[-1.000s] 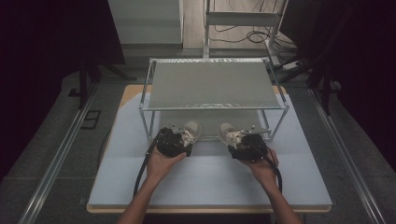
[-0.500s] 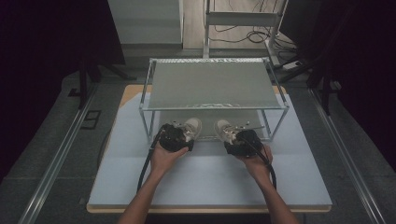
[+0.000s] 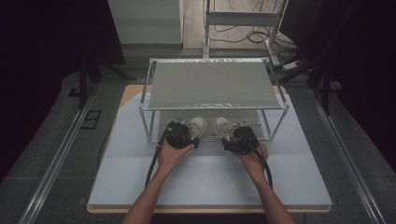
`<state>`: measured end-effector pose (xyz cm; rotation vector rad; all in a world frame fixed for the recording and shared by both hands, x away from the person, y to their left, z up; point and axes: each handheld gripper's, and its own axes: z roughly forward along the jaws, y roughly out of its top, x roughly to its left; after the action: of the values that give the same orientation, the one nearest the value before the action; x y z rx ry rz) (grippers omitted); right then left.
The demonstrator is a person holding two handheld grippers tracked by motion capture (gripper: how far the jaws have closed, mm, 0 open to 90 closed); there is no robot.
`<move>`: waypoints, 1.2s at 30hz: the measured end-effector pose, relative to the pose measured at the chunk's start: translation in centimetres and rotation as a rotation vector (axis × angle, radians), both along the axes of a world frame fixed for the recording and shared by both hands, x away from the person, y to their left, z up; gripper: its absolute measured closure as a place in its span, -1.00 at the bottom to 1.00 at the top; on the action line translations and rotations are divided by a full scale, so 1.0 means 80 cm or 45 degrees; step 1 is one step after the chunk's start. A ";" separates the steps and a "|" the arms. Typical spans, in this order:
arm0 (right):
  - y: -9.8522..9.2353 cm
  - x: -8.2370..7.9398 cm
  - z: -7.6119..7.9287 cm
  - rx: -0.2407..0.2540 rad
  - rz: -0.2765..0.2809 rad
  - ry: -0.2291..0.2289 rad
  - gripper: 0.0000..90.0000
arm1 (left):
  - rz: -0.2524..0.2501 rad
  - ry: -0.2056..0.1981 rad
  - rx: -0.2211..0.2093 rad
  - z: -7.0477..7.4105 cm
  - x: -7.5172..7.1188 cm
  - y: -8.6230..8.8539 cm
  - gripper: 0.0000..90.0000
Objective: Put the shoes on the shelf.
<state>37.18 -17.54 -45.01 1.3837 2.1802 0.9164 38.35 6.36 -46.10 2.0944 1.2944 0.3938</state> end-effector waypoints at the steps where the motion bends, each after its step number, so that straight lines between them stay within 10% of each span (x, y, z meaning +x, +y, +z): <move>1: 0.001 0.001 -0.001 0.000 -0.007 -0.001 -0.36 | -0.030 -0.014 0.024 0.001 0.003 0.000 -0.42; 21: 0.011 0.016 -0.014 0.015 -0.048 0.002 -0.36 | 0.042 0.038 -0.015 -0.003 0.025 -0.028 -0.42; 23: 0.011 0.017 -0.015 0.011 -0.051 -0.002 -0.36 | -0.043 0.008 0.048 -0.001 0.033 -0.024 -0.42; 26: 0.012 0.018 -0.016 0.011 -0.058 -0.002 -0.36 | 0.070 0.028 -0.054 -0.005 0.033 -0.035 -0.42; 36: 0.012 0.022 -0.023 -0.013 -0.076 0.014 -0.37 | 0.069 0.030 -0.022 -0.013 0.036 -0.041 -0.43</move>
<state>38.94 -16.58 -46.83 1.4438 2.1369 0.8769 41.24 3.06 -47.11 2.0589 1.3659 0.3810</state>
